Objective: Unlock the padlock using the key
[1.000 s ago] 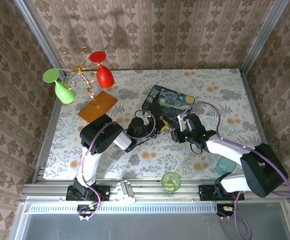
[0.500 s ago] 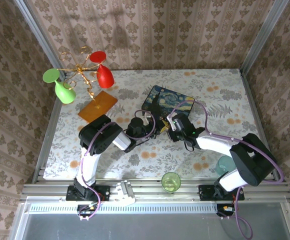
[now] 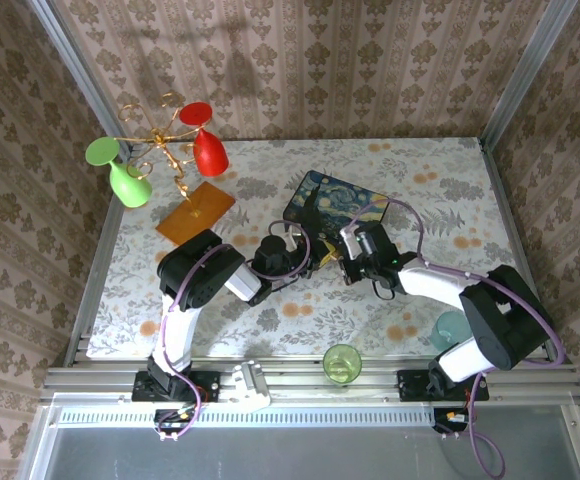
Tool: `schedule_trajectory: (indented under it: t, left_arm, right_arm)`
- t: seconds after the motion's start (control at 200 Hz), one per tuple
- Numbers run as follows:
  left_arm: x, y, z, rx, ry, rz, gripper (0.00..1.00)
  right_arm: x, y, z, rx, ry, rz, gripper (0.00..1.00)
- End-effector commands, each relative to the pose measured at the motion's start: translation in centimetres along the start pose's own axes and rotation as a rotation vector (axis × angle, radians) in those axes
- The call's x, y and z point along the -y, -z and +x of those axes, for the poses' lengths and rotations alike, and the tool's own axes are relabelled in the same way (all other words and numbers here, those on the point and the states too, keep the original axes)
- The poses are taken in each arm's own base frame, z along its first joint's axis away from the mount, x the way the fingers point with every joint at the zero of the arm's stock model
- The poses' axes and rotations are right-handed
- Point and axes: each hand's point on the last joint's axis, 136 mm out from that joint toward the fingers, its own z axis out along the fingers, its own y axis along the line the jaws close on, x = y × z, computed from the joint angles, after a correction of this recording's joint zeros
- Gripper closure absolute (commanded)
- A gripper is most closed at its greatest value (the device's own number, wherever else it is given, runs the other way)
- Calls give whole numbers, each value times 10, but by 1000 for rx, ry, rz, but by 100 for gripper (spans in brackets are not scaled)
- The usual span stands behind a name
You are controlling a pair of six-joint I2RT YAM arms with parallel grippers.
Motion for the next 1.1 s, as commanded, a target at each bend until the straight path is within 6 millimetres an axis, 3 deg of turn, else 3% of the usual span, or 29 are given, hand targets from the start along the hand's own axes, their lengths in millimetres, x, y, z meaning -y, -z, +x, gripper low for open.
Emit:
schedule_trajectory:
  t: [0.0, 0.165, 0.205, 0.24, 0.38, 0.43, 0.52, 0.585, 0.755, 0.945, 1.095]
  left_arm:
    - [30, 3, 12, -52, -57, 86, 100]
    - [27, 6, 14, -56, -73, 78, 100]
    - [24, 6, 14, -57, -74, 73, 95]
    - [22, 7, 14, -55, -72, 67, 91]
    - [5, 14, 10, -26, -88, 26, 91]
    - [-4, 18, 7, -4, -87, 3, 81]
    - [-16, 24, 3, 25, -99, -29, 80]
    - [-22, 27, 2, 34, -99, -45, 73]
    - [-24, 28, 1, 38, -122, -50, 71]
    - [-46, 47, -9, 108, -137, -122, 71]
    - [-56, 48, -12, 112, -140, -145, 70]
  right_arm:
    - [-30, 10, -20, 83, -161, -308, 94]
    - [-28, 17, -30, 85, -331, -530, 95]
    - [-29, 19, -31, 91, -335, -551, 95]
    - [-29, 20, -33, 98, -337, -552, 95]
    - [-17, 20, -31, 89, -382, -516, 97]
    - [-13, 20, -29, 85, -408, -518, 97]
    - [-7, 16, -22, 60, -428, -485, 98]
    - [-6, 14, -19, 49, -439, -484, 98]
    - [-9, 13, -17, 47, -462, -513, 98]
    - [-5, 8, -14, 29, -491, -505, 97]
    - [-7, 7, -14, 13, -504, -521, 95]
